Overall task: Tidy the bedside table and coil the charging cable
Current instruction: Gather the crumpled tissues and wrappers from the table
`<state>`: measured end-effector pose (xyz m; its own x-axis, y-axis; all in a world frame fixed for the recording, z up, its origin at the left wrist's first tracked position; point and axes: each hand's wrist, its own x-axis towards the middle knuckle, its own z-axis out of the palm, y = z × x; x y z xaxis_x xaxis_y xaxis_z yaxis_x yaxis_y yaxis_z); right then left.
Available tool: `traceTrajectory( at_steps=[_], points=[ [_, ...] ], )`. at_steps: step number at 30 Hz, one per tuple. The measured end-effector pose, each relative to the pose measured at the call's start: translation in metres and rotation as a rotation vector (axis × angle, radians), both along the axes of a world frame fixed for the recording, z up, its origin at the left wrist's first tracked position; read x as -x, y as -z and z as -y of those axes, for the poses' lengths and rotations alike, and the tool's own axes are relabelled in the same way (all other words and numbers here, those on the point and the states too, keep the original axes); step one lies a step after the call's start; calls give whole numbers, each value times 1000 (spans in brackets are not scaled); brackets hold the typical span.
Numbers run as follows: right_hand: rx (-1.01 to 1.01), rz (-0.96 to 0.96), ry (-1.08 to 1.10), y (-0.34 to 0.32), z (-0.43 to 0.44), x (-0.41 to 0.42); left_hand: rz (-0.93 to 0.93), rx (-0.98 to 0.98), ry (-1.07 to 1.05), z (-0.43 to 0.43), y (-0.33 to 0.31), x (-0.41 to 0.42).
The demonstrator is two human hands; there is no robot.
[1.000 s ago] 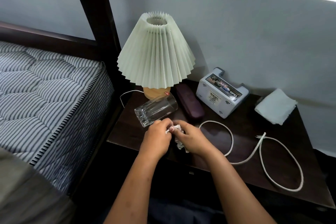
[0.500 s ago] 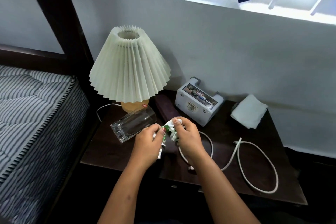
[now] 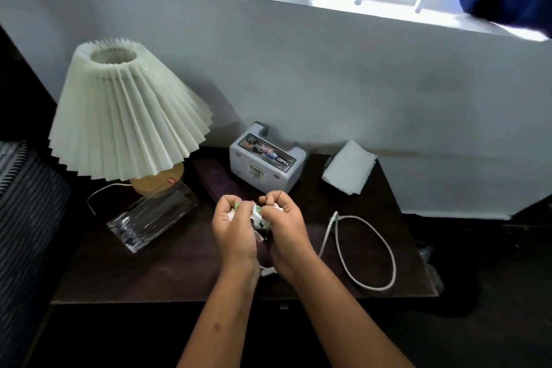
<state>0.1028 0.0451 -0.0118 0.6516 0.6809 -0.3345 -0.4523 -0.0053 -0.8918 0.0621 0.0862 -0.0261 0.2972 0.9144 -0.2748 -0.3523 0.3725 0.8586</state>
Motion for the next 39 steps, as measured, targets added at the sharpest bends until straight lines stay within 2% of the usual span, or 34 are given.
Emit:
traceTrajectory(
  at_steps=[3,8,13,24,28,30,32,36,39],
  points=[
    [-40,76,-21,-2,8,4,45,-41,-51,12,-10,-13],
    [-147,218,-13,-14,30,3,-82,-264,-15,27,-27,-28],
    [-198,311,140,-21,57,-22,-44,-355,198,64,-40,-51],
    [135,441,658,-12,167,-110,-38,-194,760,179,-42,-121],
    [213,282,808,3,213,-142,-135,-178,957,218,-31,-152],
    [221,133,784,12,229,-157,-222,-222,1131,238,-24,-170],
    [207,-41,715,23,242,-170,-330,-148,1258,258,-13,-188],
    [-13,-378,976,45,272,-208,-403,197,1121,268,19,-228],
    [-129,-539,1001,71,285,-233,-429,430,973,267,35,-259]
  ],
)
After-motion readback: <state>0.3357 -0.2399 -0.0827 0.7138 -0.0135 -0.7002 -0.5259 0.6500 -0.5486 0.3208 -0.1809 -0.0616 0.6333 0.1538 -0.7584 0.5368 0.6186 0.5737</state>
